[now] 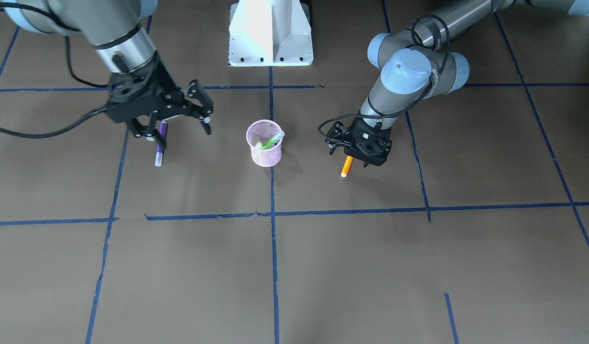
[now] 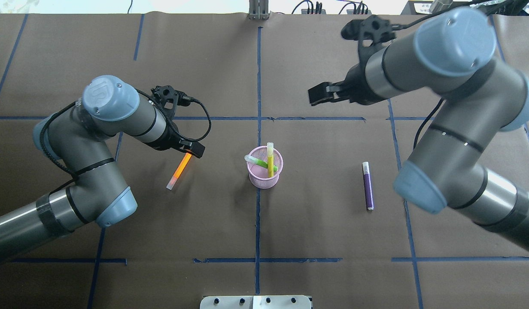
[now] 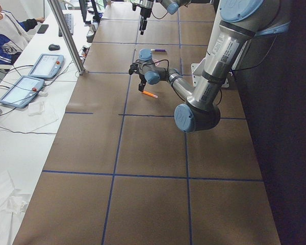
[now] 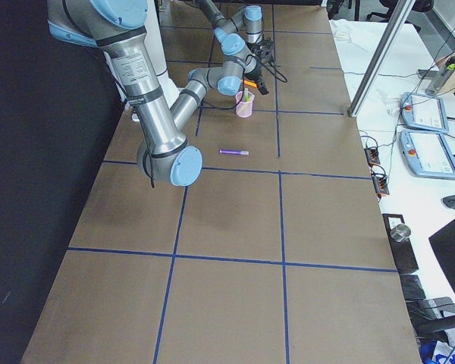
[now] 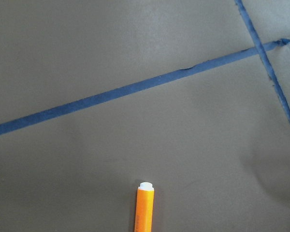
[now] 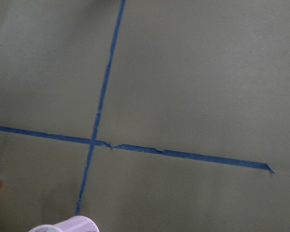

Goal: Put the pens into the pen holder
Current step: 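Withdraw the right gripper from the cup while the left gripper descends onto the orange marker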

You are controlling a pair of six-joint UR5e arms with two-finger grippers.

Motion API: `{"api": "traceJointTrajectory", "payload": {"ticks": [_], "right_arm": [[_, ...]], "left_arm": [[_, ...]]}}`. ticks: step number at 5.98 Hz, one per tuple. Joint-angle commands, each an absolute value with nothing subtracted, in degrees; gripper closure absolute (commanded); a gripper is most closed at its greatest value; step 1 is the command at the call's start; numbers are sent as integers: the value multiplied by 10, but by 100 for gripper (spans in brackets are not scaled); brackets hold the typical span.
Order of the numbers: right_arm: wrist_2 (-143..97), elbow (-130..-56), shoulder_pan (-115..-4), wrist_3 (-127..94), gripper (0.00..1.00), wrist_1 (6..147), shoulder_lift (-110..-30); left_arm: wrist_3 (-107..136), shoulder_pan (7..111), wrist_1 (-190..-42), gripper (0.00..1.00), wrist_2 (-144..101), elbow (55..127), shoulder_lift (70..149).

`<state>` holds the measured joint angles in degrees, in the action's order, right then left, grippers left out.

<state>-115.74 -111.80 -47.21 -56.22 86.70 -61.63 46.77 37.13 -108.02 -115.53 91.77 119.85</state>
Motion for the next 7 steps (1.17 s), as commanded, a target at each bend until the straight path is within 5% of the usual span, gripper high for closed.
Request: {"api": "traceJointTrajectory", "payload": {"ticks": [1,7], "right_arm": [[-1181,-1117,-494,-560,0,917,-627],[-1192,-1117,-525,-561,0,918,-671]], "left_arm": [[417,371,-1001,0,-1156,914,1222],[443,342,-1006,2,-1150,894,1221]]}}
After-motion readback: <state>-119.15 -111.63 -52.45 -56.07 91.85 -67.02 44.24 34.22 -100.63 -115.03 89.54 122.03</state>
